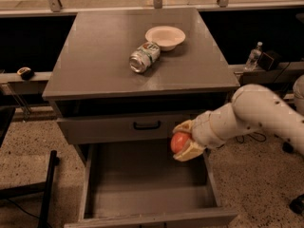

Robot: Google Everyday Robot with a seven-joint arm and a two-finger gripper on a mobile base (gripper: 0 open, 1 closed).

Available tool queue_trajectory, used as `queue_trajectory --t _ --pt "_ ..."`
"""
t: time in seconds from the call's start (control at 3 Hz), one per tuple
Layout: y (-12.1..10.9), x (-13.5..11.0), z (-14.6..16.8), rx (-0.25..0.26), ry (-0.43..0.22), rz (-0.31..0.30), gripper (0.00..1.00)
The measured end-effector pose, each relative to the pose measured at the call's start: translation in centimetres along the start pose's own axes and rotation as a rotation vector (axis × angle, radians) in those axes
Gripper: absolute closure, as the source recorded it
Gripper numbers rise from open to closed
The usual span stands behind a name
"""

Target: Place apple into middle drawer

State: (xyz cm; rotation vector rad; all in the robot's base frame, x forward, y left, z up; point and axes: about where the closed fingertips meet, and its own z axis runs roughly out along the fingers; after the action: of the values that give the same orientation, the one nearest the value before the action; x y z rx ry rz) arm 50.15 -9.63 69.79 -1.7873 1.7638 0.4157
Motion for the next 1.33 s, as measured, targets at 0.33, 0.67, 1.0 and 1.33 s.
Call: queue_trajectory --t 0.33,0.67,1.0,1.33 --pt "4.9 3.7 8.5 -0.117 -0.015 0.048 1.00" --pt "8.7 6.6 14.3 -0.185 -0.029 0.095 1.00" --pt "9.9 7.4 17.7 -0.206 -0.086 0.129 1.00" --pt "9.5 7.6 19.8 -0.195 -0.150 0.165 1.00"
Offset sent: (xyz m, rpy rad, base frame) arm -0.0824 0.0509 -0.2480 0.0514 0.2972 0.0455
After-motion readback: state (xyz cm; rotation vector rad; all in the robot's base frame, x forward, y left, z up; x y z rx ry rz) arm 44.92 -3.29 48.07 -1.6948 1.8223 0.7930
